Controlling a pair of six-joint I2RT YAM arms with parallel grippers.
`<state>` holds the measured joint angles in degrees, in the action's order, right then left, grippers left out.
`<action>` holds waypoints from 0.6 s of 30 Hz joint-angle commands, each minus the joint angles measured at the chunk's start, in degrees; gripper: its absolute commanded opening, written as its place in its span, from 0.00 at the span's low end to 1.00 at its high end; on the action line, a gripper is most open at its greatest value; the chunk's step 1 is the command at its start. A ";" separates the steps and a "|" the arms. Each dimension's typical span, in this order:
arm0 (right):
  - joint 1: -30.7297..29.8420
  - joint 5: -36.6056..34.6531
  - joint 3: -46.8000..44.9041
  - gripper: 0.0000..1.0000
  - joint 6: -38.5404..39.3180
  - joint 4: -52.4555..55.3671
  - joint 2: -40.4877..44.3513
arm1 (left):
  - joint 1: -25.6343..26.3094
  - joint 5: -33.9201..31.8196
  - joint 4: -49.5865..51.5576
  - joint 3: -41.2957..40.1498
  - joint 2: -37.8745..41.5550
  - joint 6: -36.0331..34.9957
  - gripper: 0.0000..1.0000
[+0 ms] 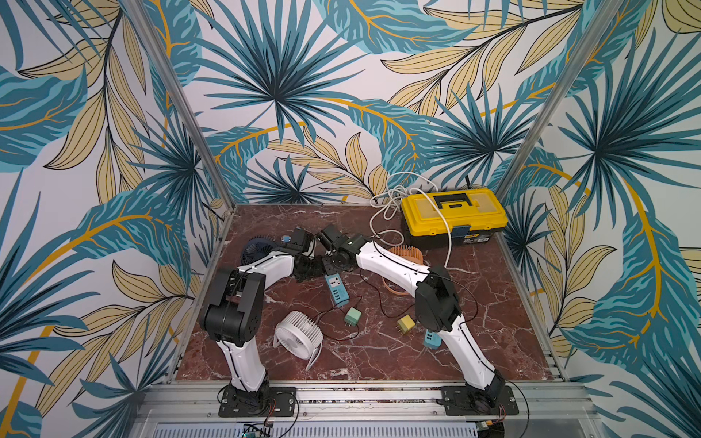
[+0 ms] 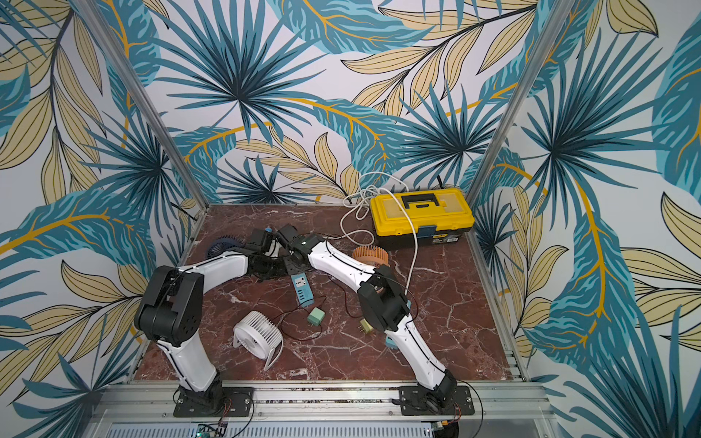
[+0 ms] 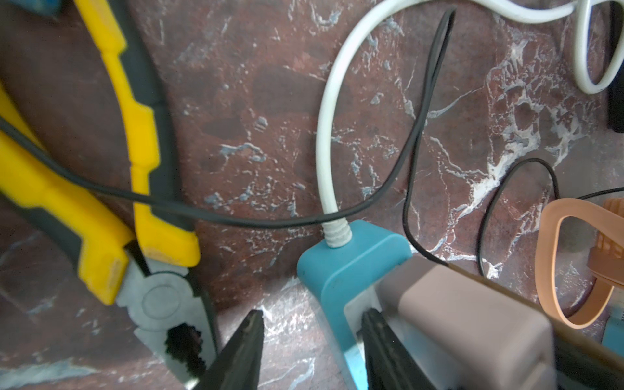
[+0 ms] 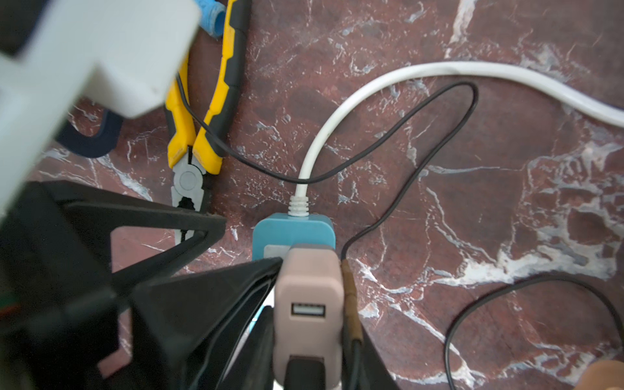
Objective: Unplug the desk fan from the power strip
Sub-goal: Remove the plug from the socket.
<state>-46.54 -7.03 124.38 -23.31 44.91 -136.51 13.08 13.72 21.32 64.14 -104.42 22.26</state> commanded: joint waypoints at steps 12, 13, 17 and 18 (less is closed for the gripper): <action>-3.26 -2.51 -0.49 0.08 1.41 0.31 7.75 | -0.46 -6.19 3.67 0.11 -3.72 -1.36 0.51; -2.29 2.23 -1.57 0.08 -0.69 -1.14 7.94 | -0.43 -6.19 3.78 0.11 -3.71 -1.34 0.51; -1.71 3.74 -1.36 0.08 -2.62 -2.13 7.02 | -0.43 -6.31 3.93 0.03 -3.69 -1.50 0.51; -2.20 1.77 0.51 0.08 -1.49 -0.19 6.42 | -0.43 -6.33 3.88 -0.03 -3.66 -1.52 0.50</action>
<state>-46.85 -7.90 121.97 -24.62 44.16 -134.96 13.32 14.35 22.44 64.79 -104.71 21.78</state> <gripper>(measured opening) 0.307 0.506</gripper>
